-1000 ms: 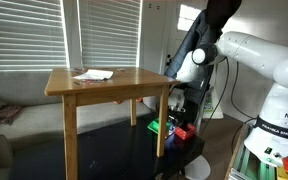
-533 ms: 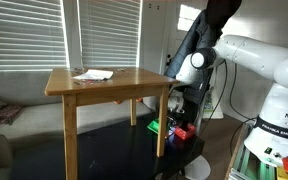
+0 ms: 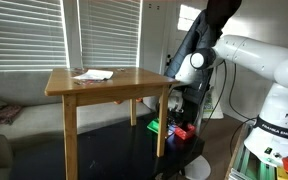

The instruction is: Pick up the green lunch box and put it on the table

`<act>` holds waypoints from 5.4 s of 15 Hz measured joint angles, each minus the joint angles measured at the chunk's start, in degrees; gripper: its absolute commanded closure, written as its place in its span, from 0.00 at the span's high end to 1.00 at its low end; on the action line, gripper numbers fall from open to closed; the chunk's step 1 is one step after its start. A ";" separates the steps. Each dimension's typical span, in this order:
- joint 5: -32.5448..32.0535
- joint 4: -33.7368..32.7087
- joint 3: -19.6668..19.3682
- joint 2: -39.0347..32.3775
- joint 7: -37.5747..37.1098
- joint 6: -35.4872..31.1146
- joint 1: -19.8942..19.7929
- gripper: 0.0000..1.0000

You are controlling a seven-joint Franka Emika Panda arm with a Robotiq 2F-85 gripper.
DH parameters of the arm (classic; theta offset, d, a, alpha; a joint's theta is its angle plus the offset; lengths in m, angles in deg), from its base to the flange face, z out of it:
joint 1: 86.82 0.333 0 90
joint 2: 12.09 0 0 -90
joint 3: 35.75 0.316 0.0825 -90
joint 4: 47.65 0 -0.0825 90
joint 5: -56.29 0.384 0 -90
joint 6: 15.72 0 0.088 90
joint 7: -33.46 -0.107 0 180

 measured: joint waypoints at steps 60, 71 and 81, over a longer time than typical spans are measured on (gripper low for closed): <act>-33.15 49.61 1.51 105.12 7.26 26.47 -2.89 0.01; -33.60 37.63 16.51 93.39 0.32 37.85 3.10 0.01; -33.19 20.77 17.51 72.76 -26.25 44.76 7.47 0.06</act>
